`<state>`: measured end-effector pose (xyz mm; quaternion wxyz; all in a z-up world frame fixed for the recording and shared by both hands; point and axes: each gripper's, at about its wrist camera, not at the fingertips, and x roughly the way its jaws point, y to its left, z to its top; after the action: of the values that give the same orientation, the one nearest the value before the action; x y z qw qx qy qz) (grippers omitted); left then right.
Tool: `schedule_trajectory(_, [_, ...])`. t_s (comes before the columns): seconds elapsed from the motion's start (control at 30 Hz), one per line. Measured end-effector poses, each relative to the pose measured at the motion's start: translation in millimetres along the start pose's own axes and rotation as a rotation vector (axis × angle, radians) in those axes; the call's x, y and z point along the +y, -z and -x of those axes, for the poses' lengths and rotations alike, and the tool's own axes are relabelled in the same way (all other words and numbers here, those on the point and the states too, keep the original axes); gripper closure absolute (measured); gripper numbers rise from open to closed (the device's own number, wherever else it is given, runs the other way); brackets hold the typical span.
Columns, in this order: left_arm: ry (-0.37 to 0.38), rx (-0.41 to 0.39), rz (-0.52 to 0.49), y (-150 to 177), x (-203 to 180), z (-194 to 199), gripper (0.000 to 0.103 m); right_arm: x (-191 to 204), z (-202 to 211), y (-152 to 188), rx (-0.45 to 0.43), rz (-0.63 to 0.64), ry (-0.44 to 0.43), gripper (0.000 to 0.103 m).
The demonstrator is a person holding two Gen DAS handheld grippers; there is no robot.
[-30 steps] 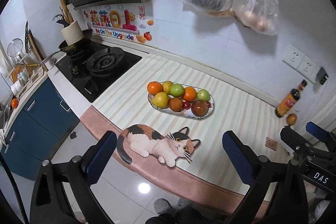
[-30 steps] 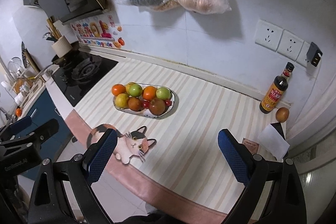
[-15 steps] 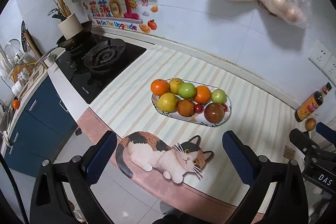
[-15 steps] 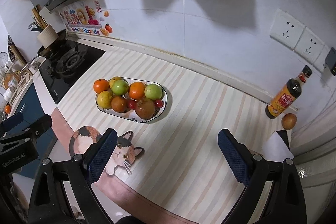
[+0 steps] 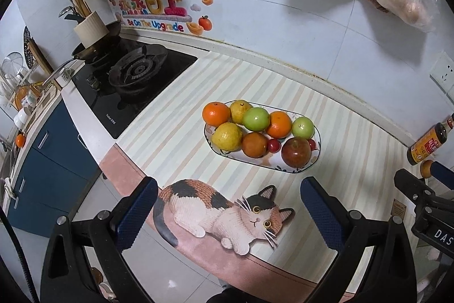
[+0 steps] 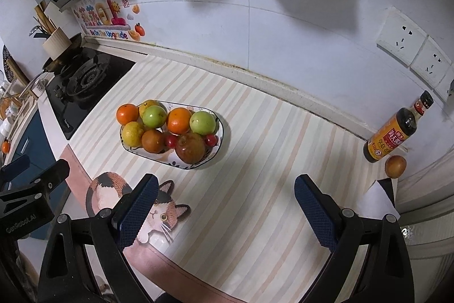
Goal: Organize fruits
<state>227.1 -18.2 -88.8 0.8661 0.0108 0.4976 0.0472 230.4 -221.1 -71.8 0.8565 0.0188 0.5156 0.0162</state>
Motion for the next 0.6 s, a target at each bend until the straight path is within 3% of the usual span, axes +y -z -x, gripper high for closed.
schedule_trajectory(0.6, [0.018,0.004,-0.005,-7.4,-2.4,-3.2,0.0,4.3,-3.4,-3.0,0.008,0.009,-0.021,0.004])
